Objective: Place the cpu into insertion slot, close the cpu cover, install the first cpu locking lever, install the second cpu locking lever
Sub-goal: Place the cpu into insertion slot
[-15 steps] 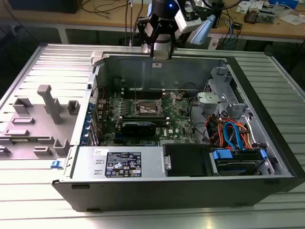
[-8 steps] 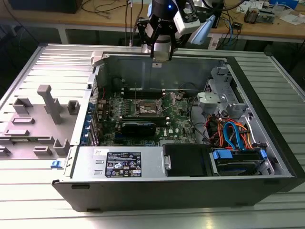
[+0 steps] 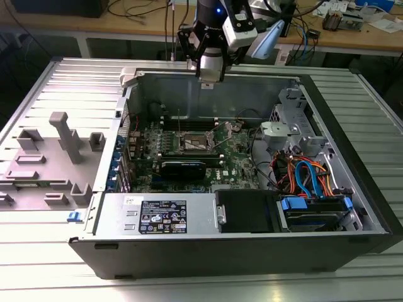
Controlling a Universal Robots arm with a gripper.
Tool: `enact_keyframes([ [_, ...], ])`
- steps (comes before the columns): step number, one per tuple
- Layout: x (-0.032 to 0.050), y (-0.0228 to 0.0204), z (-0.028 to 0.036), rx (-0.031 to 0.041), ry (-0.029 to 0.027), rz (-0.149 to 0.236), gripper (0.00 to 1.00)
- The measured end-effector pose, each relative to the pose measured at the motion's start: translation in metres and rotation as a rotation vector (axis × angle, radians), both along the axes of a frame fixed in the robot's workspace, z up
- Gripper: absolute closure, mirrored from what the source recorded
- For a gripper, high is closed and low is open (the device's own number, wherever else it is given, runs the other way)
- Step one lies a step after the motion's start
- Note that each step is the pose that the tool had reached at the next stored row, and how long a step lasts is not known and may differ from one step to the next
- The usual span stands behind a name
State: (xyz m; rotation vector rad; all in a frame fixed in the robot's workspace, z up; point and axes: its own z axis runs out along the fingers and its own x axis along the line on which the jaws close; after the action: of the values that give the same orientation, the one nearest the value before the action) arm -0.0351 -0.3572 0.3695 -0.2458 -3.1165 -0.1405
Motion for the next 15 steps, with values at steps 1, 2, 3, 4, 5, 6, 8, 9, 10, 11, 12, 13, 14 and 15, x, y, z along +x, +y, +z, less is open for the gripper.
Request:
enact_keyframes([
  [1, -0.0003, 0.0000, -0.0001, -0.0002, 0.0001, -0.007, 0.46],
  [2, -0.0005, 0.0000, -0.0002, -0.0002, 0.0001, -0.010, 0.46],
  [3, -0.0005, -0.0001, -0.0002, -0.0002, 0.0001, -0.011, 0.46],
  [4, -0.0005, 0.0000, -0.0003, -0.0001, 0.0000, -0.012, 0.46],
  [5, -0.0005, 0.0000, -0.0003, -0.0001, 0.0000, -0.015, 0.46],
  [6, -0.0005, 0.0000, -0.0003, 0.0000, 0.0000, -0.017, 0.46],
  [8, -0.0005, 0.0000, -0.0003, 0.0000, 0.0000, -0.018, 0.46],
  [9, -0.0005, 0.0000, -0.0003, 0.0000, 0.0000, -0.018, 0.46],
  [10, -0.0005, 0.0000, -0.0003, 0.0000, 0.0000, -0.018, 0.46],
  [11, -0.0004, 0.0000, -0.0003, 0.0000, 0.0000, -0.018, 0.46],
  [12, -0.0004, 0.0000, -0.0003, 0.0000, 0.0000, -0.018, 0.46],
  [13, -0.0005, 0.0000, -0.0003, 0.0000, 0.0000, -0.019, 0.46],
  [14, -0.0005, 0.0000, -0.0003, -0.0001, 0.0000, -0.019, 0.46],
  [15, -0.0005, 0.0000, -0.0003, 0.0000, 0.0000, -0.019, 0.46],
])
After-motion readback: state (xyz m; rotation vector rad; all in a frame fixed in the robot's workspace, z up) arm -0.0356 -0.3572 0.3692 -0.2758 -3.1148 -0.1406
